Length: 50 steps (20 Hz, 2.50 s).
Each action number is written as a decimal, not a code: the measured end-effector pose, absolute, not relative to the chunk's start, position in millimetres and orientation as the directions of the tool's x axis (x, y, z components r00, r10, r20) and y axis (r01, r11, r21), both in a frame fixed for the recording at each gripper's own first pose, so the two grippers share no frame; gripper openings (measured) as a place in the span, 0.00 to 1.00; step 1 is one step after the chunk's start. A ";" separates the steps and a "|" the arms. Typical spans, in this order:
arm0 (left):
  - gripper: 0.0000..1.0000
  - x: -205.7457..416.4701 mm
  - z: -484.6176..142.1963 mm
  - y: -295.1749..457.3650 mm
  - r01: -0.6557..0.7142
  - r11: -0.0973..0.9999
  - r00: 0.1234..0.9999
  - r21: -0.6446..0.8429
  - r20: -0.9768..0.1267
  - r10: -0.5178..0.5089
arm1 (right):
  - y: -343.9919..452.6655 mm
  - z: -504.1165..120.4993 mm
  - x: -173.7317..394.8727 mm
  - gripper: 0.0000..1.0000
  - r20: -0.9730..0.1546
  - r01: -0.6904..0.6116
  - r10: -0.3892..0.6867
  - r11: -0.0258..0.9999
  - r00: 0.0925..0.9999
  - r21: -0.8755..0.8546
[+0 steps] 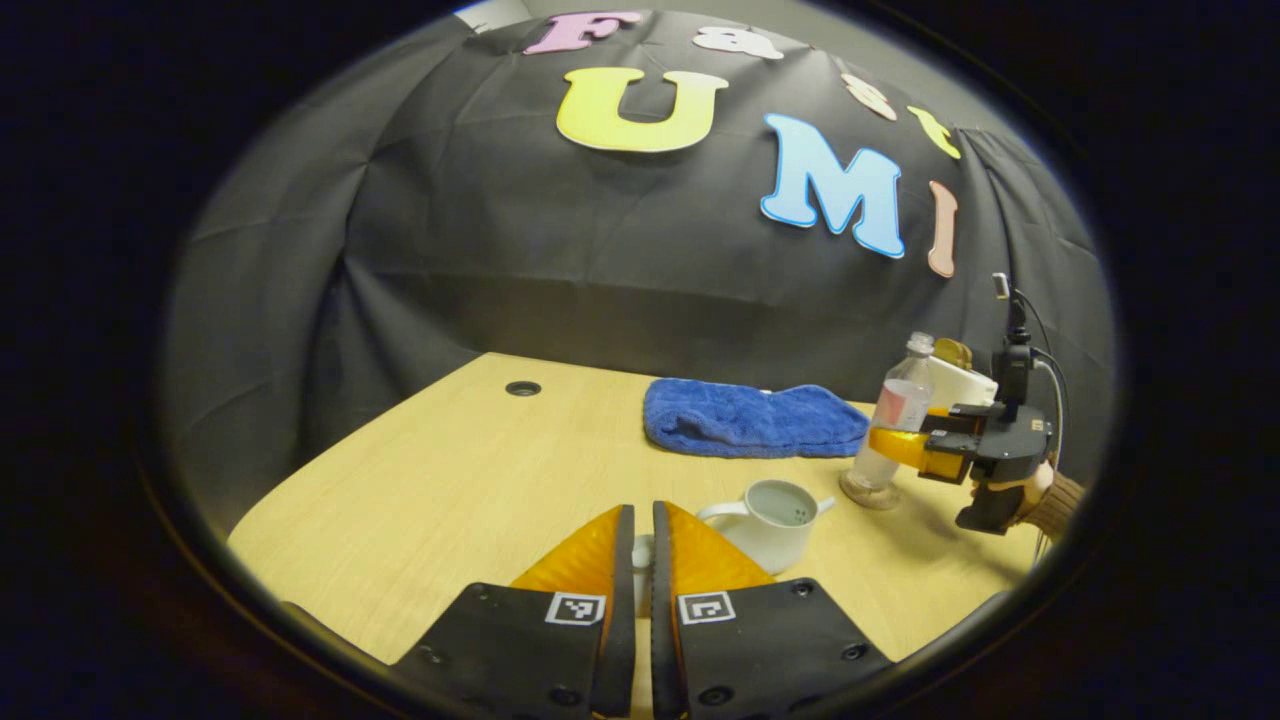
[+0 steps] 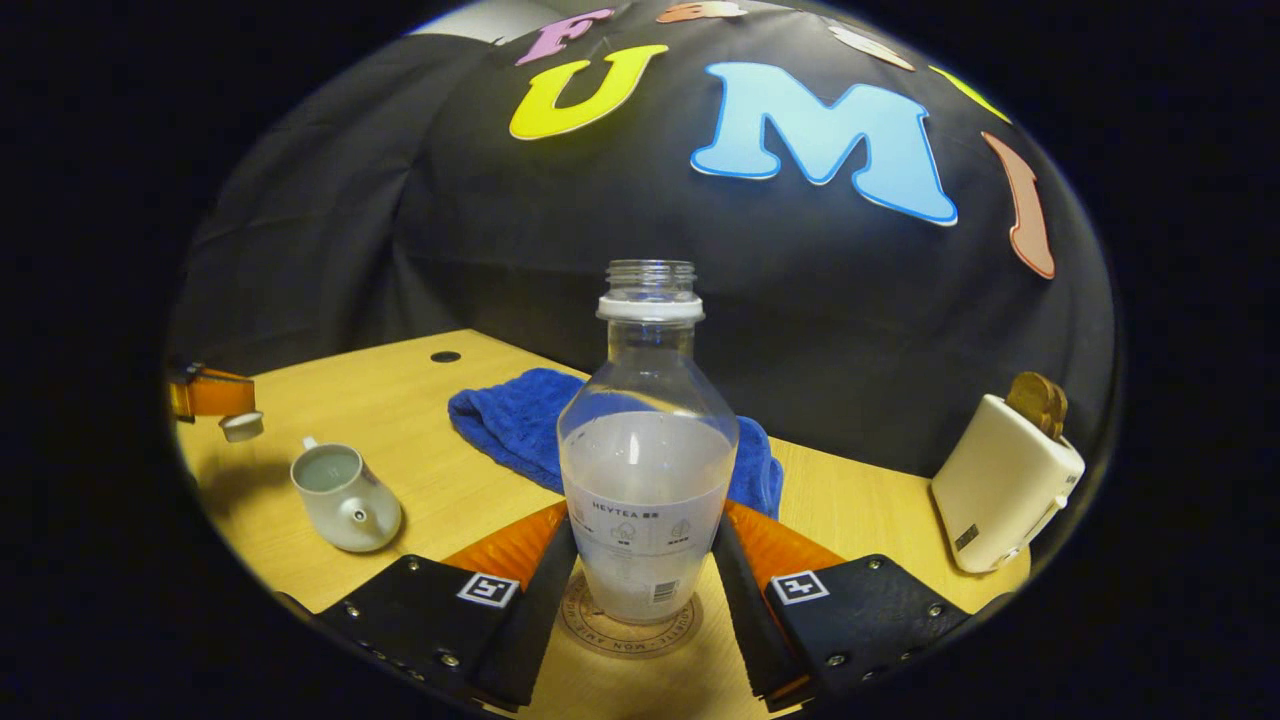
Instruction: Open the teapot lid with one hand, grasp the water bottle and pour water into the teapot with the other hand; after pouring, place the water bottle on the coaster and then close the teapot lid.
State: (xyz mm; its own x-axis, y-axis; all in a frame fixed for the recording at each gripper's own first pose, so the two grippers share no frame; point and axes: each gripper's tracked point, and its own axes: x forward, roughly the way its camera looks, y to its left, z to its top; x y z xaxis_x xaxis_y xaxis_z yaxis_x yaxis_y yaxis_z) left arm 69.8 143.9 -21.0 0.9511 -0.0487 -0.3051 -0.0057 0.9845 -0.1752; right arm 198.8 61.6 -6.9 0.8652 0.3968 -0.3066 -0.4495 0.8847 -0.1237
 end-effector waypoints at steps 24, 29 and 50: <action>0.14 84.2 7.3 121.3 0.069 0.979 0.960 -0.193 -0.256 -0.118 | 42.2 -11.1 178.0 0.98 -0.290 -0.398 0.351 0.909 0.890 -0.123; 0.14 103.1 12.4 95.6 0.121 0.976 0.956 -0.179 -0.245 -0.164 | 25.9 -0.4 160.1 0.98 -0.263 -0.372 0.332 0.920 0.906 -0.121; 0.13 147.6 -11.3 38.0 0.159 0.986 0.948 -0.044 -0.271 -0.165 | 23.1 7.0 92.6 0.98 -0.220 -0.412 0.397 0.911 0.891 -0.025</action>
